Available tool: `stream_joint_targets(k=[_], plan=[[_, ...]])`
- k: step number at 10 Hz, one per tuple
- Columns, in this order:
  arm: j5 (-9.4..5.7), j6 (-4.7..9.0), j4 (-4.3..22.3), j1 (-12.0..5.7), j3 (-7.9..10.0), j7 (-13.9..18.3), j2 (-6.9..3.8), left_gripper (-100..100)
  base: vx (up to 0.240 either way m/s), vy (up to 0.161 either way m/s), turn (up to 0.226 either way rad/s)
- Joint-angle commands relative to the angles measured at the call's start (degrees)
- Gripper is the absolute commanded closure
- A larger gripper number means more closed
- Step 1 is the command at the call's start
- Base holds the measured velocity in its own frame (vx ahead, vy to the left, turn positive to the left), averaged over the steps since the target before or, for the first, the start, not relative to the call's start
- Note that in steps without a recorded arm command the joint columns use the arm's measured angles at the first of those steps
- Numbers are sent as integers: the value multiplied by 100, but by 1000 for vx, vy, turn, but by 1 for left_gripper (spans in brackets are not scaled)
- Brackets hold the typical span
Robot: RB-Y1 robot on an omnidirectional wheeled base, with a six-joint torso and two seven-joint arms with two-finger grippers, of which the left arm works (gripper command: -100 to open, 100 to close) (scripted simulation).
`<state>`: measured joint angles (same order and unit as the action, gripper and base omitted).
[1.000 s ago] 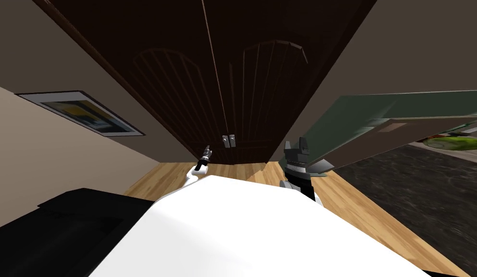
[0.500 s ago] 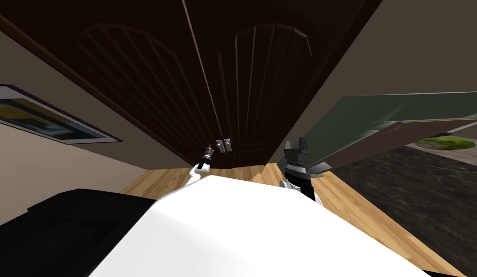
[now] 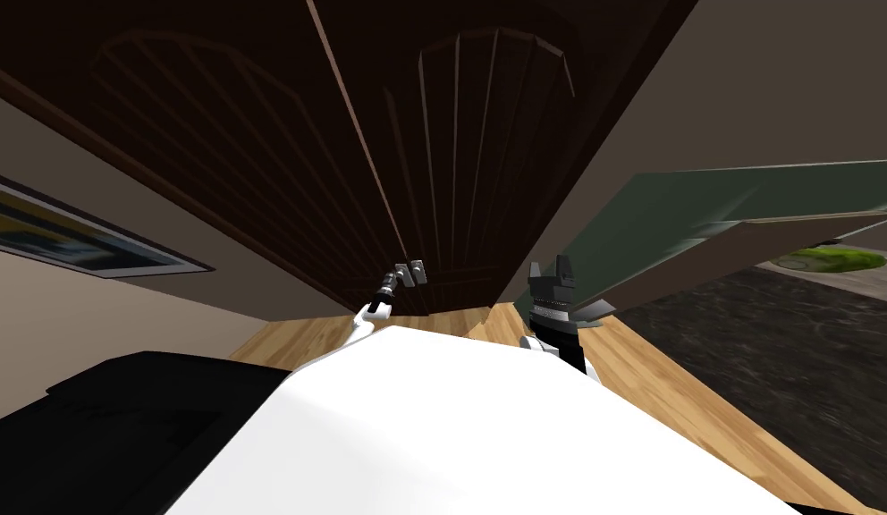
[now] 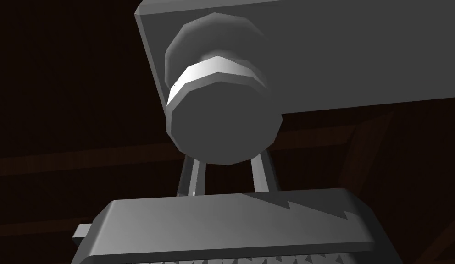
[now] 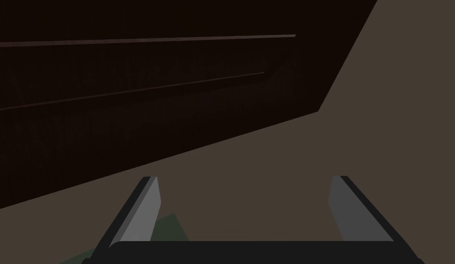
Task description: Pull the door open
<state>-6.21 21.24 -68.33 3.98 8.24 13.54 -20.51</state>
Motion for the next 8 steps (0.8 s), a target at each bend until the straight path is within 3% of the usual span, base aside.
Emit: stream_joint_targets(k=[1, 3, 4, 6, 8], plan=[[1, -5, 8, 14, -5, 0, 5, 100, -22, 19, 7], [1, -5, 8, 14, -5, 0, 5, 100, -7, 3, 2], [-16, -12, 5, 112, 44, 26, -59, -100, -143, 94, 130], [-20, -7, -44, 157, 9, 59, -76, -100, -213, 94, 51], [-16, 8, -143, 192, -91, 110, -74, -100, -180, -24, -38]])
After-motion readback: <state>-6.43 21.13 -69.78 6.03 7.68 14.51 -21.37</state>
